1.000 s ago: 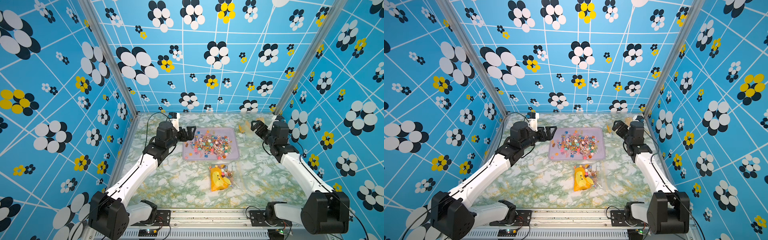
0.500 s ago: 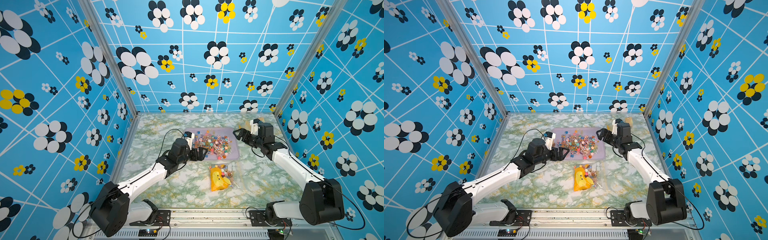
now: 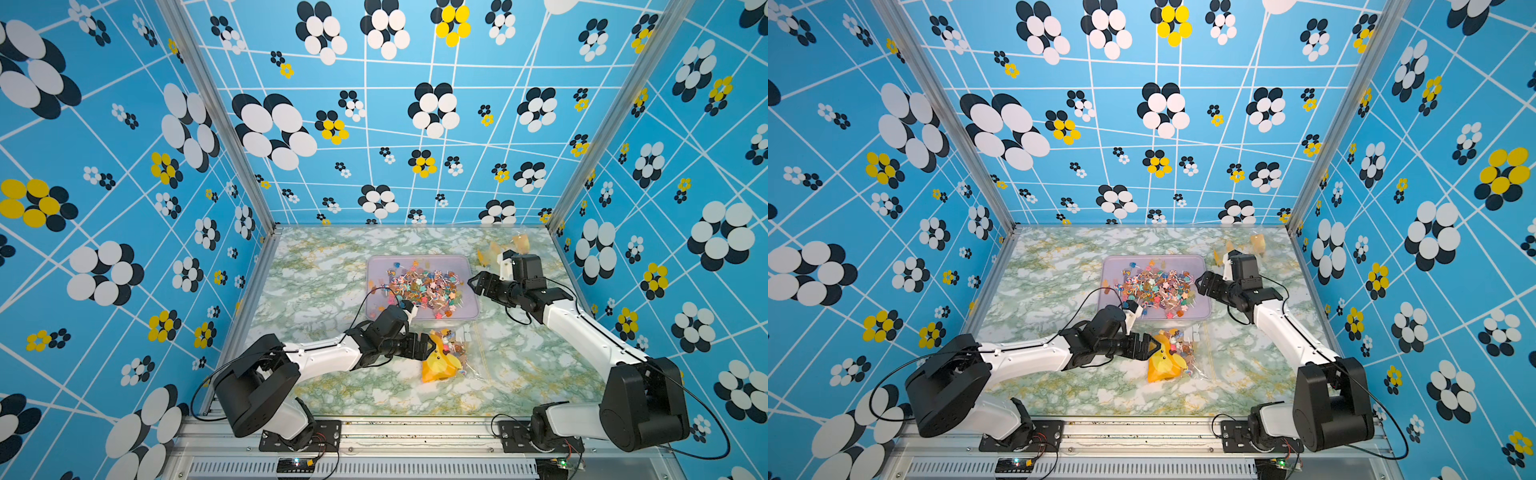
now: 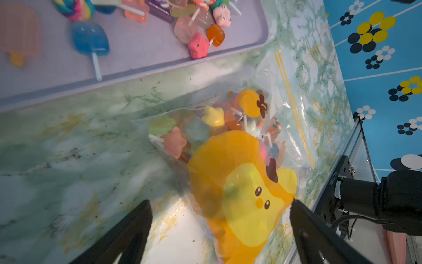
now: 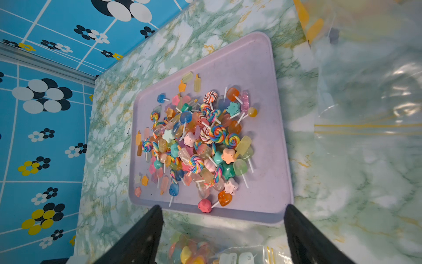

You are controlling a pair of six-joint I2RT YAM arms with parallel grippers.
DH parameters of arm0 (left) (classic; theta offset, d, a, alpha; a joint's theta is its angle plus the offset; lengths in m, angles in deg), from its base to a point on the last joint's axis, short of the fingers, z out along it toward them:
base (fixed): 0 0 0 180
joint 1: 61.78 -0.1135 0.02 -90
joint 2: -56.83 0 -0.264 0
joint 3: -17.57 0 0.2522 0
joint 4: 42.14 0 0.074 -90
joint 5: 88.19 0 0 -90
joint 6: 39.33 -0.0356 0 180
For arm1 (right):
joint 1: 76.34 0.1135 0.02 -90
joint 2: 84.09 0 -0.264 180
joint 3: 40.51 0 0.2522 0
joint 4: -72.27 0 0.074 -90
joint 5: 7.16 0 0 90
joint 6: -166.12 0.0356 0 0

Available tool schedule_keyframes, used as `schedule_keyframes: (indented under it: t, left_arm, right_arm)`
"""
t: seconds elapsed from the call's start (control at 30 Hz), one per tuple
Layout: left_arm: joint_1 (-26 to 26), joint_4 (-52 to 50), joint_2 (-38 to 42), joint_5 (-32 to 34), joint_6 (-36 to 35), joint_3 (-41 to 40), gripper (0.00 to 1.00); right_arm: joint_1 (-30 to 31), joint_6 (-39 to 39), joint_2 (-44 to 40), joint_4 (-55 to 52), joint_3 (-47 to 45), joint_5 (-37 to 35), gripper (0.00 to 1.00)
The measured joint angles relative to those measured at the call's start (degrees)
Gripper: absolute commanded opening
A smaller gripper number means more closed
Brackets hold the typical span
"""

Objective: Pour candies out of the ziploc bag
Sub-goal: Adjust the ziploc bag at the center of the board.

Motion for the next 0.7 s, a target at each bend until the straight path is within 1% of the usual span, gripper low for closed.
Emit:
schedule_keyframes:
  t: [0.17, 0.3, 0.43, 0.57, 0.7]
  left_arm:
    - [1.9, 0.3, -3.8, -1.4, 1.0, 0.4, 0.91]
    - [2.7, 1.8, -5.2, -2.1, 1.8, 1.0, 0.83]
    - [2.8, 3.3, -6.1, -2.4, 3.0, 1.0, 0.70]
    - [2.8, 4.8, -6.8, -2.4, 4.3, 0.9, 0.55]
    - [2.5, 6.7, -6.9, -2.3, 6.0, 0.1, 0.33]
  right_arm:
    - [0.0, 0.0, 0.0, 0.0, 0.0, 0.0, 0.81]
    - [0.0, 0.0, 0.0, 0.0, 0.0, 0.0, 0.78]
    - [0.0, 0.2, -0.1, 0.0, 0.0, 0.0, 0.75]
    - [0.0, 0.2, -0.1, 0.0, 0.0, 0.0, 0.74]
    - [0.0, 0.3, -0.1, 0.0, 0.0, 0.0, 0.73]
